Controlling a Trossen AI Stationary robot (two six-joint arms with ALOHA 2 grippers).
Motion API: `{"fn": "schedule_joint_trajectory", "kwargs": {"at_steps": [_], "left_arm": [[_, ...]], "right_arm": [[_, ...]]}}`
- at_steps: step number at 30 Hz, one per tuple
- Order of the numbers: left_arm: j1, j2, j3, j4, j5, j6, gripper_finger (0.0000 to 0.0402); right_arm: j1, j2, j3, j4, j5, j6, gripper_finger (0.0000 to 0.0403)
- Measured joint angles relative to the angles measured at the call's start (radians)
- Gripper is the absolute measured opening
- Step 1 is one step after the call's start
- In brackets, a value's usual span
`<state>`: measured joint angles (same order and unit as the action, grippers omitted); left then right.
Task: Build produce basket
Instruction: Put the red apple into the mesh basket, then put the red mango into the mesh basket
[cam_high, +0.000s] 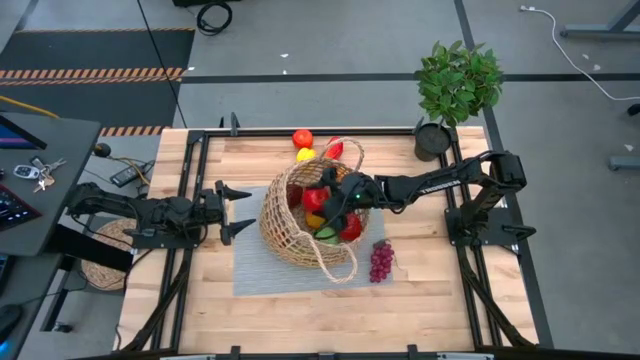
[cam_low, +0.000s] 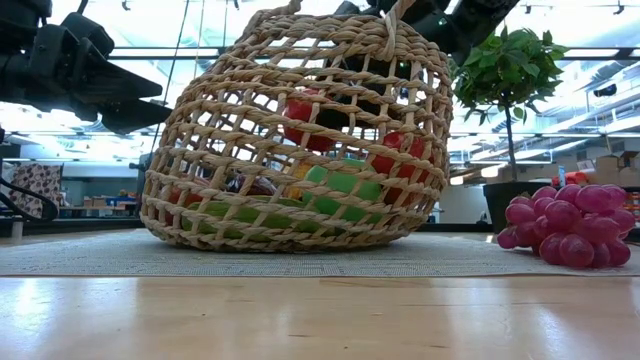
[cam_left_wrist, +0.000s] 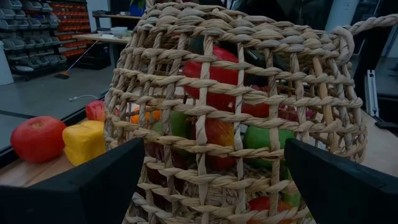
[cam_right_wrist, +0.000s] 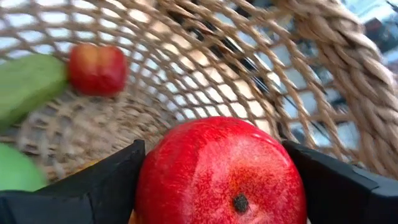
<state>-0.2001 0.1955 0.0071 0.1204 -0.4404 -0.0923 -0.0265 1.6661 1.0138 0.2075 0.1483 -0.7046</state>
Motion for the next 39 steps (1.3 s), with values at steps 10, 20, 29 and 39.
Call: {"fn": "schedule_joint_trajectory", "kwargs": {"at_steps": [10,20,29,39], "left_arm": [[0.000,0.000,0.000,0.000,0.000,0.000,0.0394],[0.000,0.000,0.000,0.000,0.000,0.000,0.0394],[0.000,0.000,0.000,0.000,0.000,0.000,0.0394],[0.000,0.000,0.000,0.000,0.000,0.000,0.0394]], "right_arm": [[-0.002,0.000,0.000,0.010,0.050,0.066,0.0396],[0.025,-0.083,0.000,0.077,0.257,0.050,0.0399],[0.062,-0.255,0.000,0.005,0.406,0.096,0.0387],[0.052,-0.516,-0.096,-0.121,0.195,0.285,0.0373]]}}
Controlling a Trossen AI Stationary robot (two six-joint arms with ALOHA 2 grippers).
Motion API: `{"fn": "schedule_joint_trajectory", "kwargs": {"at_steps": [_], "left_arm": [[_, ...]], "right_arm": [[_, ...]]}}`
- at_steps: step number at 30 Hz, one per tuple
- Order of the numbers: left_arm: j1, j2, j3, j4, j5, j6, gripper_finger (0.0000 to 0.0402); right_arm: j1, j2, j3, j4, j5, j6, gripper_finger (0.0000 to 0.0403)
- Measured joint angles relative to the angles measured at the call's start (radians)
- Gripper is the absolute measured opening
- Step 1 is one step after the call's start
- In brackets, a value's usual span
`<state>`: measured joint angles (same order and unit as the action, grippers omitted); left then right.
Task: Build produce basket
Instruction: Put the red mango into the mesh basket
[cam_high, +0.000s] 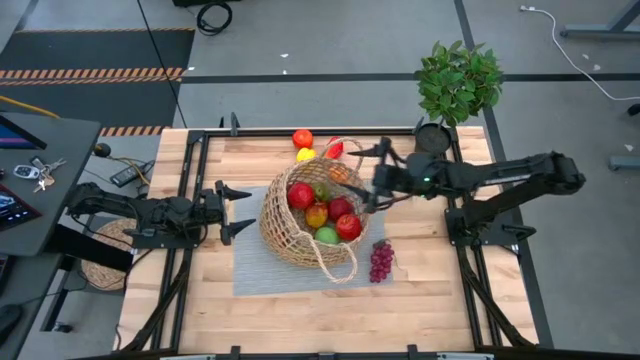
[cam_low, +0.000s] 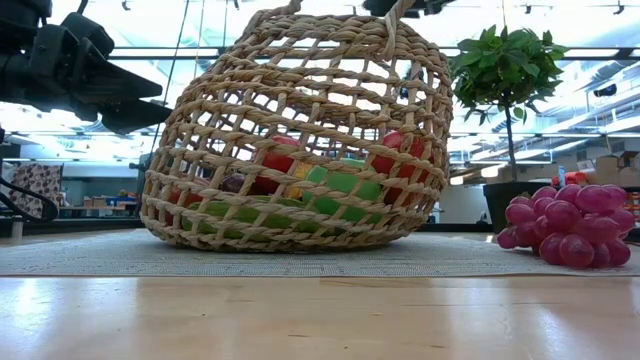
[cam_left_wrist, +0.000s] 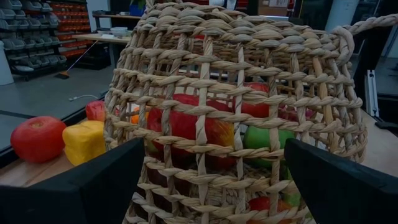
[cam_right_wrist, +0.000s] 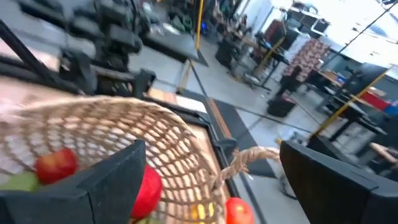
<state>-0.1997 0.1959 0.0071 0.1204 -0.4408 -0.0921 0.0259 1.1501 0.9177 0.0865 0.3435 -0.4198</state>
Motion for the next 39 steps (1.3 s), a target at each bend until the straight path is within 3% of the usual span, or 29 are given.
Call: {"fn": "schedule_joint_trajectory", "kwargs": {"at_steps": [16,28,39], "left_arm": [[0.000,0.000,0.000,0.000,0.000,0.000,0.0394],[0.000,0.000,0.000,0.000,0.000,0.000,0.0394],[0.000,0.000,0.000,0.000,0.000,0.000,0.0394]], "right_arm": [[-0.003,-0.509,-0.605,0.483,-0.248,0.222,0.0370],[-0.003,-0.838,-0.828,0.490,-0.267,0.386,0.0370],[-0.003,-0.935,-0.911,0.411,-0.259,0.497,0.0370]]}}
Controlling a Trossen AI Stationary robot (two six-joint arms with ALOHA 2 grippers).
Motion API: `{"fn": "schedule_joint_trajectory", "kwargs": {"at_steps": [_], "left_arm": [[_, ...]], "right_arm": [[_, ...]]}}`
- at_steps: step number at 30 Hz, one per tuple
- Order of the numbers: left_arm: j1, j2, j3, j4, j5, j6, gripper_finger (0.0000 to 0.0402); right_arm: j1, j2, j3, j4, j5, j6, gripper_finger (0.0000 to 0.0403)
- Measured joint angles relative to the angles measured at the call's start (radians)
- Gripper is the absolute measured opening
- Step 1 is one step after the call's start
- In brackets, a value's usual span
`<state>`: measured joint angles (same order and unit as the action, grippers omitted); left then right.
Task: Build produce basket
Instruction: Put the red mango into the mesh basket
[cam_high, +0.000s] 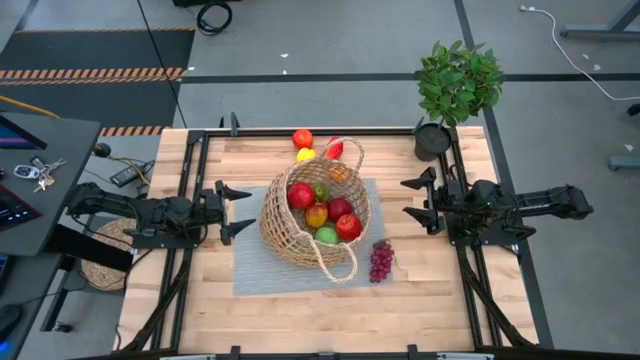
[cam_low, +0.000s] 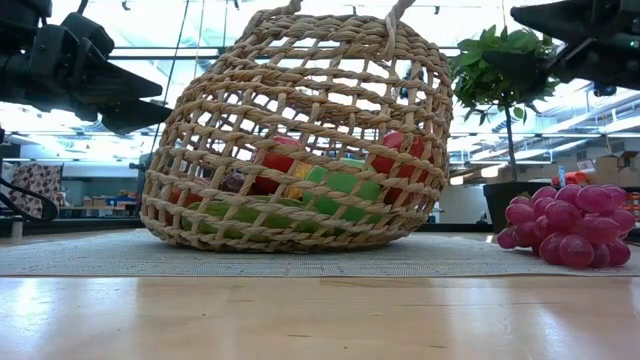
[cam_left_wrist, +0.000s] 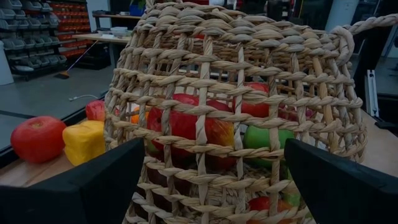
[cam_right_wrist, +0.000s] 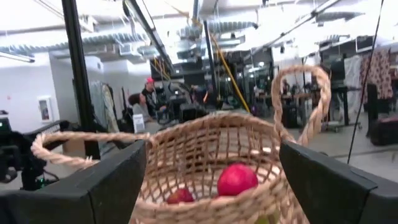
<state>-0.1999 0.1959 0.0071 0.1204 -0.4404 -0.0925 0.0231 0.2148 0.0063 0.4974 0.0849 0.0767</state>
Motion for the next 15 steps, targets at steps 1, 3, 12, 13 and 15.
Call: {"fn": "schedule_joint_trajectory", "kwargs": {"at_steps": [1,3,12,13,15], "left_arm": [[0.000,0.000,0.000,0.000,0.000,0.000,0.0394],[0.000,0.000,0.000,0.000,0.000,0.000,0.0394],[0.000,0.000,0.000,0.000,0.000,0.000,0.0394],[0.000,0.000,0.000,0.000,0.000,0.000,0.0394],[0.000,0.000,0.000,0.000,0.000,0.000,0.0394]], "right_arm": [[0.000,0.000,0.000,-0.010,0.001,0.002,0.0370],[0.000,0.000,0.000,-0.030,0.024,0.002,0.0370],[-0.030,0.021,0.054,-0.172,0.320,0.031,0.0362],[-0.048,0.035,0.081,-0.232,0.339,0.045,0.0357],[-0.096,0.075,0.132,-0.341,0.345,0.080,0.0348]]}}
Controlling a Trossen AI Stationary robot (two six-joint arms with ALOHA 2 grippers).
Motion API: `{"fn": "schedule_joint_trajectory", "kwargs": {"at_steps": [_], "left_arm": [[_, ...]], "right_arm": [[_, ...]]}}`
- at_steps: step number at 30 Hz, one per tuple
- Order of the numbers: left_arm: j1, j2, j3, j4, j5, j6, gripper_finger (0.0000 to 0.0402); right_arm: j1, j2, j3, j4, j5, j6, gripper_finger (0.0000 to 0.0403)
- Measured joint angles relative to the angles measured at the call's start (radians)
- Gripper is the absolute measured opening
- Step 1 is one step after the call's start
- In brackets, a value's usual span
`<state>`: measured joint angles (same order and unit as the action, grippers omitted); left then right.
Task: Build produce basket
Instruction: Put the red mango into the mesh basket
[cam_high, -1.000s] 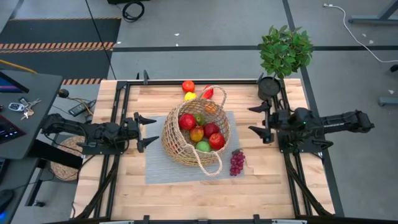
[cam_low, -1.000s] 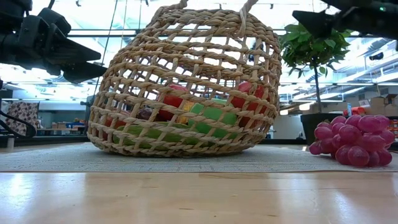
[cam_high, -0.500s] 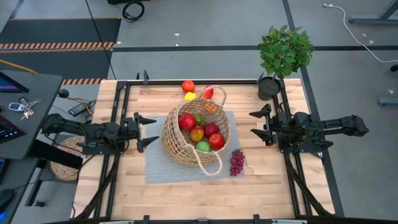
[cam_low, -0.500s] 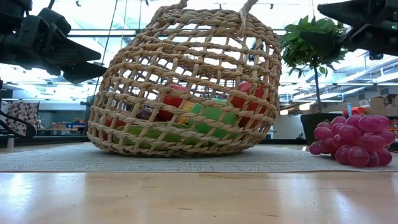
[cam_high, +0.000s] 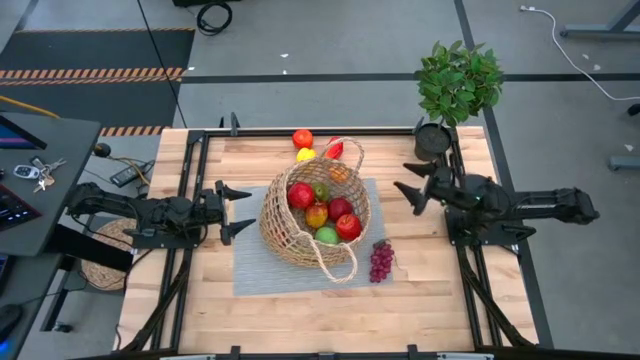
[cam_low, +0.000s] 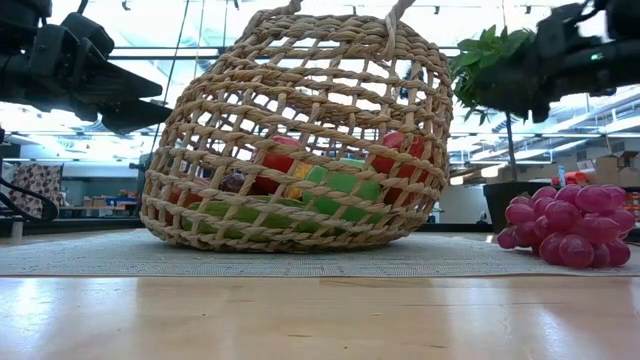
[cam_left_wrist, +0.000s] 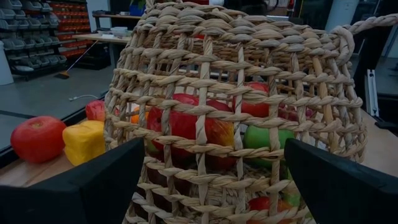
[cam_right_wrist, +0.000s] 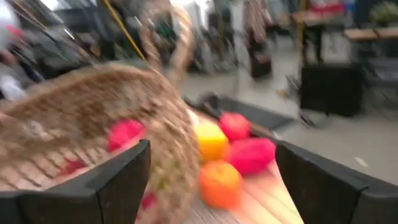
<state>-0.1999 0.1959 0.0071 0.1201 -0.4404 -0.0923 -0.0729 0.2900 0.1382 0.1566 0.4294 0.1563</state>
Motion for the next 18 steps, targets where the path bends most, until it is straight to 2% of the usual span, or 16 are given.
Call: {"fn": "schedule_joint_trajectory", "kwargs": {"at_steps": [4,12,18], "left_arm": [[0.000,0.000,0.000,0.000,0.000,0.000,0.0394],[0.000,0.000,0.000,0.000,0.000,0.000,0.0394],[0.000,0.000,0.000,0.000,0.000,0.000,0.0394]], "right_arm": [[-0.121,0.115,0.082,-0.080,-0.091,0.070,0.0335],[-0.381,0.375,0.186,-0.082,-0.251,0.132,0.0333],[-0.546,0.599,0.273,-0.079,-0.426,0.181,0.0333]]}}
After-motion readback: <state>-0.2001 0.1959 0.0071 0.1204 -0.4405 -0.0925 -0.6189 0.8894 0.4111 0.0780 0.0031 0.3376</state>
